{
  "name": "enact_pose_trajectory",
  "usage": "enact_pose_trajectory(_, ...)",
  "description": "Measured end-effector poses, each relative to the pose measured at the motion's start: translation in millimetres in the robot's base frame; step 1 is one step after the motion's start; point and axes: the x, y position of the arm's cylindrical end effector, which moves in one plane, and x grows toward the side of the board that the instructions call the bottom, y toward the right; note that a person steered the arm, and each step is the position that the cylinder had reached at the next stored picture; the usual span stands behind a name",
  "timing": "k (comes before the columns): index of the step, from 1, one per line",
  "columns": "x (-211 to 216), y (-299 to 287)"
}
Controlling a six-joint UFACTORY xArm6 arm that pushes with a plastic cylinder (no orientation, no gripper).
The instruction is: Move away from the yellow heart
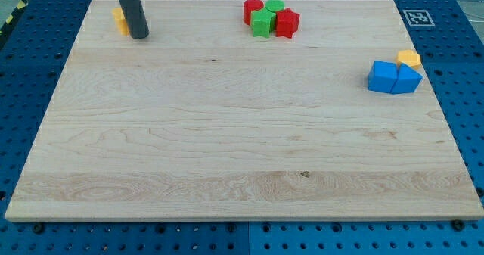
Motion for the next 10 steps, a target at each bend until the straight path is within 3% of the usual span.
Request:
enact_pose_trajectory(2, -22.2, -31.4)
enact_pose_trajectory(5, -22.4, -11.5)
enact_pose_trajectory(7, 25.1, 120.2)
enact_pose_trajectory(8, 14.3, 140.0)
enact_pose_trajectory(10, -30.0, 78.9)
